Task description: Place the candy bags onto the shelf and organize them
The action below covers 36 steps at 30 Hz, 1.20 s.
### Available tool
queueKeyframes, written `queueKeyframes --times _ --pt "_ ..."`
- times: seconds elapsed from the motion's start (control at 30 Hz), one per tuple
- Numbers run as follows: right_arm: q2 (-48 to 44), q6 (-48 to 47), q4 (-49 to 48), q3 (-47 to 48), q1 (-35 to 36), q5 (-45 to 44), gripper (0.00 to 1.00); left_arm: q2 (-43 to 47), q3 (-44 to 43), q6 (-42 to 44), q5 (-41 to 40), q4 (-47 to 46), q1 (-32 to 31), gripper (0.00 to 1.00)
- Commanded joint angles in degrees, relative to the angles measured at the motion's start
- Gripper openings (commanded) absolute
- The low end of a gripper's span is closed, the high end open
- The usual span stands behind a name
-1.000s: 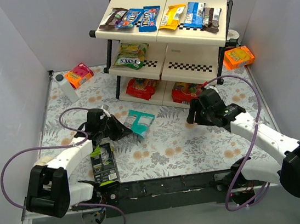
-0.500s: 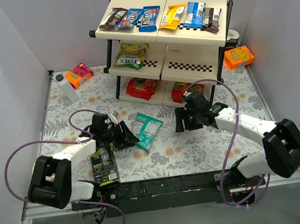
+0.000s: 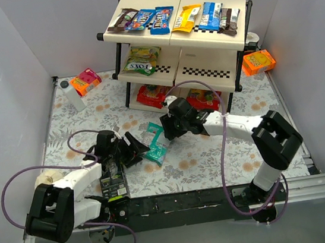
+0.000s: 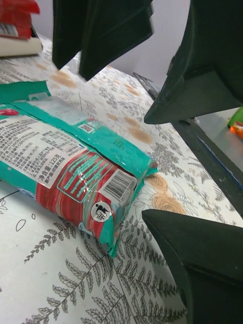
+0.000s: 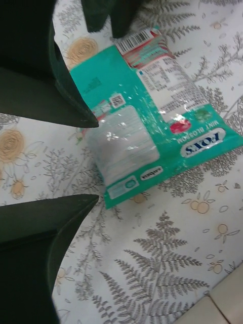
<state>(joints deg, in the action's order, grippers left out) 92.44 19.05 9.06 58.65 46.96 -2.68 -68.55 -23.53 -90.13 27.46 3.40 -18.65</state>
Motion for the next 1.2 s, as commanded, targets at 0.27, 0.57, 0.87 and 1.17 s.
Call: queueKeyframes --times 0.27,0.57,0.87,1.17 --pt "15.1 4.8 2.9 11.7 -0.2 -5.1 0.50 4.5 5.1 -21.8 -10.1 -4.1 -5.0 0.55" --pt "14.9 14.3 11.3 11.8 -0.4 -1.4 0.50 1.0 5.9 -25.5 -16.0 -6.6 -6.2 0.50" --pt "14.3 16.7 12.9 10.1 -0.4 0.8 0.47 -8.2 1.7 -21.5 -16.7 -8.4 -8.0 0.48" --pt "13.6 17.0 13.6 10.3 -0.5 0.0 0.47 -8.4 -2.0 -18.4 -20.2 -1.2 -9.9 0.57"
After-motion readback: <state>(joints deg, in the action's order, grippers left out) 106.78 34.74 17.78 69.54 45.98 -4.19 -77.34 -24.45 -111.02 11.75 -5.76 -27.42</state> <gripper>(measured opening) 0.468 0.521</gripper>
